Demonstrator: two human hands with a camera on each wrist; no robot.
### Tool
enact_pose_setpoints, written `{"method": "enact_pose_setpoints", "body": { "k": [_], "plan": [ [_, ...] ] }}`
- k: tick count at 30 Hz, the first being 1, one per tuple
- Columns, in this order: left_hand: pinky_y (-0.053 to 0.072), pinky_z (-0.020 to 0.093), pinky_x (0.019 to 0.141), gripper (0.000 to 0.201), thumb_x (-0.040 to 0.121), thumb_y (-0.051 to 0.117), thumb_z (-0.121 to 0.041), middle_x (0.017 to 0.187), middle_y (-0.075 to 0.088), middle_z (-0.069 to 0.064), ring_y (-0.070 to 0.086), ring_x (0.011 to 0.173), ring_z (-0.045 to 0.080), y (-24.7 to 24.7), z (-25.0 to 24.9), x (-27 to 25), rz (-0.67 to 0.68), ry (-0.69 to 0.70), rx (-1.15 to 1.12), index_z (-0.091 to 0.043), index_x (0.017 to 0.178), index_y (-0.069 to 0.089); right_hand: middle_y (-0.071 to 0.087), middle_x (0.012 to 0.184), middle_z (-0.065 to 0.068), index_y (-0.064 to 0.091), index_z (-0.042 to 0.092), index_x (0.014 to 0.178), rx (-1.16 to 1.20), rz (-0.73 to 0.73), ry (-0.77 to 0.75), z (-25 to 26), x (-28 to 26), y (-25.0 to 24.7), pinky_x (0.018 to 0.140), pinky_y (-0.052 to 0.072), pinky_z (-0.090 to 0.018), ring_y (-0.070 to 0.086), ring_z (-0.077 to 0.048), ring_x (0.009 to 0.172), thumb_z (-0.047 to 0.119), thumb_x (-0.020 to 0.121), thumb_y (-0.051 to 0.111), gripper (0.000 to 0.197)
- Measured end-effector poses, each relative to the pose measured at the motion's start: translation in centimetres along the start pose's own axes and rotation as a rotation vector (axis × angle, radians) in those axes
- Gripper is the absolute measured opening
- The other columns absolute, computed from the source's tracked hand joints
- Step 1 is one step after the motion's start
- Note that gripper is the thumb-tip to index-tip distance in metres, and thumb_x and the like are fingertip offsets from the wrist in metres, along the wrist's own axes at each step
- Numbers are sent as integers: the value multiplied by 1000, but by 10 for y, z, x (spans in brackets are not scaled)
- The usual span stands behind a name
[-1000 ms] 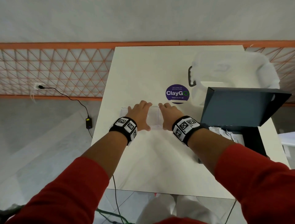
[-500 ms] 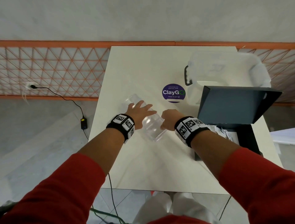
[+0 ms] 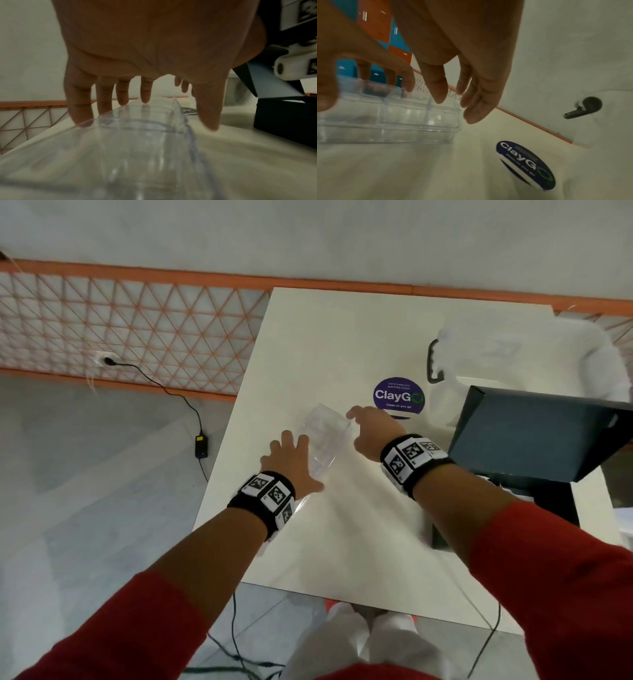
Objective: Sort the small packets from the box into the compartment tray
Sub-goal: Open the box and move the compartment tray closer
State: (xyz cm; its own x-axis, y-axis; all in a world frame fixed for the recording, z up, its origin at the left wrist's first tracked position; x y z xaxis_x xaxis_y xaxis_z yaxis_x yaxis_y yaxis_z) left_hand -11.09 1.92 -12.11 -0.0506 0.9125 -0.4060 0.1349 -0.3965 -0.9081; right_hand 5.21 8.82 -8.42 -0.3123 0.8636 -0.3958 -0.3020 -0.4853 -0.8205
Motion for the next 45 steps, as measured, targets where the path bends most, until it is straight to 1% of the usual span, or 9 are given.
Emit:
{"method": "enact_pose_setpoints", "body": {
  "k": [7, 17, 20, 26, 31, 34, 37, 40, 45],
  "plan": [
    [46, 32, 95, 77, 66, 80, -9, 143, 30, -6, 50, 115, 21, -8, 10, 15, 40, 334, -256, -24, 132, 41, 10, 165, 0, 15, 29, 157, -298, 162, -93, -17, 14, 21, 104, 46, -48, 33, -32, 141, -1, 79, 67, 98],
    [45, 20, 84, 29, 82, 64, -13, 117, 64, -1, 60, 99, 14, -51, 22, 45, -46, 311, -498, -26, 107, 65, 51, 144, -8, 33, 18, 153, -375, 261, 1, -31, 6, 0, 103, 46, -38, 50, -27, 130, 30, 82, 75, 83],
    [40, 3, 60, 21, 89, 58, -15, 107, 68, 1, 59, 74, 4, -61, 23, 61, -177, 247, -581, -20, 107, 66, 51, 146, -6, 45, 18, 148, -302, 271, 68, -28, 8, -14, 110, 40, -41, 48, -26, 134, 37, 92, 63, 62],
    [42, 22, 90, 51, 94, 55, -19, 135, 55, 9, 58, 112, 23, -57, 17, 72, -143, 151, -548, -20, 143, 39, 64, 123, -13, 56, 1, 125, -24, 246, 216, -29, 11, -36, 93, 52, -36, 65, -28, 111, 9, 99, 51, 28],
    [40, 31, 100, 68, 84, 67, -20, 140, 45, 2, 50, 121, 21, -44, 39, 55, -74, 124, -444, -21, 142, 32, 72, 106, -20, 60, 9, 105, 298, 56, 250, -43, 22, -31, 85, 59, -48, 72, -36, 92, 27, 96, 61, 20],
    [37, 36, 106, 82, 73, 78, -22, 147, 35, 1, 41, 129, 20, -31, 58, 40, 91, 151, -273, -23, 142, 34, 68, 108, -16, 50, 12, 118, 352, 29, 291, -48, 22, -26, 69, 61, -40, 72, -31, 79, 30, 94, 64, 33],
    [38, 45, 106, 107, 61, 88, -28, 150, 25, 1, 36, 132, 23, -20, 69, 29, 160, 153, -91, -27, 147, 24, 53, 130, -15, 34, 14, 142, 198, -159, 259, -45, 14, -29, 77, 54, -37, 63, -32, 102, 12, 87, 64, 63],
    [43, 40, 102, 105, 64, 87, -22, 149, 23, 0, 42, 127, 23, -15, 69, 27, 107, 182, -96, -26, 148, 23, 47, 134, -6, 42, 17, 137, 119, -432, -38, -12, -9, -24, 78, 44, -32, 57, -26, 109, 7, 81, 62, 60],
    [39, 25, 95, 84, 76, 78, -19, 148, 33, 0, 47, 122, 19, -25, 70, 34, 111, 204, -234, -22, 146, 32, 41, 151, -4, 33, 19, 150, -220, 68, -247, 30, -18, 37, 109, 37, -43, 39, -27, 136, 35, 78, 78, 86]
  ]
}}
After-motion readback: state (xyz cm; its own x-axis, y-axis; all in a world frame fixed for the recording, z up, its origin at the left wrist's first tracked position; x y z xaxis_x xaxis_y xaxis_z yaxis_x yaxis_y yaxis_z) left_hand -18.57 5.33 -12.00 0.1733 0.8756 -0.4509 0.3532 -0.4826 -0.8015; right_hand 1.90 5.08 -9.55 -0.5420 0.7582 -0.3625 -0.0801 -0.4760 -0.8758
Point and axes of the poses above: each hand's wrist, its own x-axis towards the middle knuckle, its own y-axis out of the palm, z = x × y, the point moved 3 cm from there along x, towards the middle knuckle
